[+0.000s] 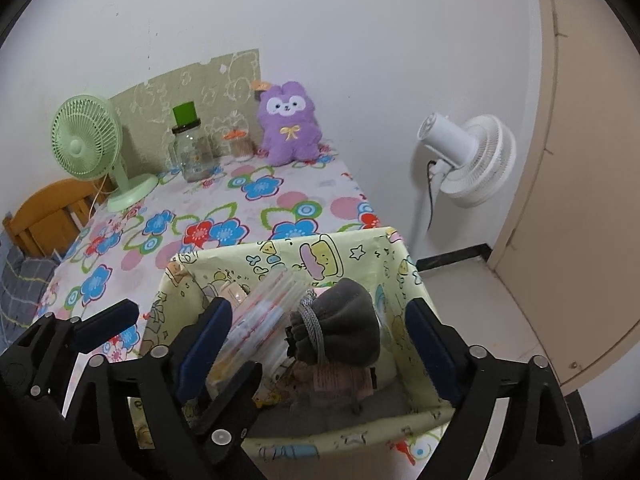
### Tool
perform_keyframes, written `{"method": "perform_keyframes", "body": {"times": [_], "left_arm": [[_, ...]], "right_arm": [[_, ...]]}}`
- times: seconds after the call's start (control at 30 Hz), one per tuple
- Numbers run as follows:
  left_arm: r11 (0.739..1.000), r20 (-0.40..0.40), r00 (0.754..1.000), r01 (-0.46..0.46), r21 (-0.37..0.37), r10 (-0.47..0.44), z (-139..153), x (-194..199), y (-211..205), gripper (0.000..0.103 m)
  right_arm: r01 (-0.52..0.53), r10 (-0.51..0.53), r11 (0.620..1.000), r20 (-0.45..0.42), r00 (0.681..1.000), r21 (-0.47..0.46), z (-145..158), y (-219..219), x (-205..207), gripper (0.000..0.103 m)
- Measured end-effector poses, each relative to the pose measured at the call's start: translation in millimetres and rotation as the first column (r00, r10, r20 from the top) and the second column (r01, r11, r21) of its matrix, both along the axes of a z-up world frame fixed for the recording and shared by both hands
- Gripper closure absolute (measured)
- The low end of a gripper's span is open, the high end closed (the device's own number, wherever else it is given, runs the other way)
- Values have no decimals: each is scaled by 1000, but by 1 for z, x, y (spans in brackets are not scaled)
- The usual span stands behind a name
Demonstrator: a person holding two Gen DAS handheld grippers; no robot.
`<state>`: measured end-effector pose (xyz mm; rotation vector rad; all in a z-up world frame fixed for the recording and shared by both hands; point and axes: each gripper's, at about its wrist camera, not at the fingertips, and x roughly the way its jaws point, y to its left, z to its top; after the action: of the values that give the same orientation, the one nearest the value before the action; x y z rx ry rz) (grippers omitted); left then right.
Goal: Organize soft objects
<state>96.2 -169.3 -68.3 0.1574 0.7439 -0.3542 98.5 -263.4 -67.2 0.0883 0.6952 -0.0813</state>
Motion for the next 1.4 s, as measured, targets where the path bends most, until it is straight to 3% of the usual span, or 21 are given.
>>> {"method": "perform_keyframes", "body": {"times": [0.33, 0.7, 1.4], "left_arm": [[999, 22, 999, -35, -27, 36, 9, -19, 30, 1], [989, 57, 988, -141, -32, 143, 24, -32, 76, 0], [937, 179, 920, -338, -94, 350, 68, -77, 177, 0]], "right_arm": [[23, -23, 1000, 34, 999, 6, 10, 18, -23, 7], [-12, 12, 1000, 84, 996, -5, 28, 50, -41, 7], [-88, 88, 996, 169, 982, -11, 73, 106, -69, 7]]}}
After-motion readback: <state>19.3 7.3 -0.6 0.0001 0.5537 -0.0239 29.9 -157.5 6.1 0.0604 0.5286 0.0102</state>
